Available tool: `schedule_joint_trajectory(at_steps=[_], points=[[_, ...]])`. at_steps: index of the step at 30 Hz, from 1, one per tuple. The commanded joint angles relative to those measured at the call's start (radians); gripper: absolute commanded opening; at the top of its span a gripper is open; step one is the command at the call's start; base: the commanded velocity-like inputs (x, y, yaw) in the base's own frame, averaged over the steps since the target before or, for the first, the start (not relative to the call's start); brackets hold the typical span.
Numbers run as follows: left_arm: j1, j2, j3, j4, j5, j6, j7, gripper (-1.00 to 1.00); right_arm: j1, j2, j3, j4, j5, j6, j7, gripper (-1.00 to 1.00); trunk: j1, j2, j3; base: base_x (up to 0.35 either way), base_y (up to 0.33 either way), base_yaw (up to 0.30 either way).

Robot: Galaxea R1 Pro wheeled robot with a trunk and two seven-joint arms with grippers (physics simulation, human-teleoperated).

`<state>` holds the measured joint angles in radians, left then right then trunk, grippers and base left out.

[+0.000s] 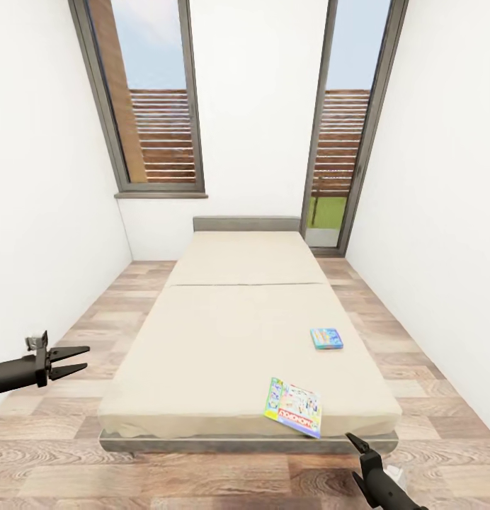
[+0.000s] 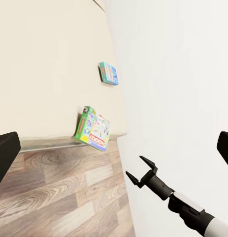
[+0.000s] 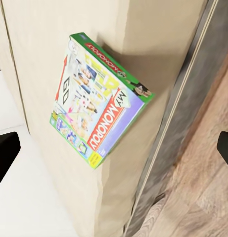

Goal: Put all the toys in the child's room - the three board games (two on the bed and one on the table), the two jigsaw puzzles on the table, and the tennis ball on the table - inside the toy box on the table in the child's room.

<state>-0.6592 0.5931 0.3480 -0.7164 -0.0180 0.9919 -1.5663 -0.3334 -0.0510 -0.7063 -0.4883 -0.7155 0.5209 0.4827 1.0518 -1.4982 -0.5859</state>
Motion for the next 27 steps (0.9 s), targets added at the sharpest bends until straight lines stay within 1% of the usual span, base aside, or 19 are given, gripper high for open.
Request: schedule_joint_trajectory(at_steps=[1,10,27], points=[[-0.001,-0.001,0.0,0.0,-0.002,0.011,-0.004,1.0,-0.001,0.0,-0.005,0.0,-0.004,0.008,0.001,1.0,0.004,-0.008,-0.004,0.0,0.0,0.0],[0.0,-0.007,0.0,0.0,-0.002,0.011,-0.004,1.0,-0.001,0.0,-0.005,0.0,-0.004,0.008,0.001,1.0,0.038,-0.071,-0.032,0.0,0.0,0.0],[0.0,-0.007,0.0,0.0,-0.002,0.011,-0.004,1.0,-0.001,0.001,-0.005,0.001,-0.004,0.009,0.001,1.0,0.104,-0.19,-0.086,0.0,0.0,0.0]])
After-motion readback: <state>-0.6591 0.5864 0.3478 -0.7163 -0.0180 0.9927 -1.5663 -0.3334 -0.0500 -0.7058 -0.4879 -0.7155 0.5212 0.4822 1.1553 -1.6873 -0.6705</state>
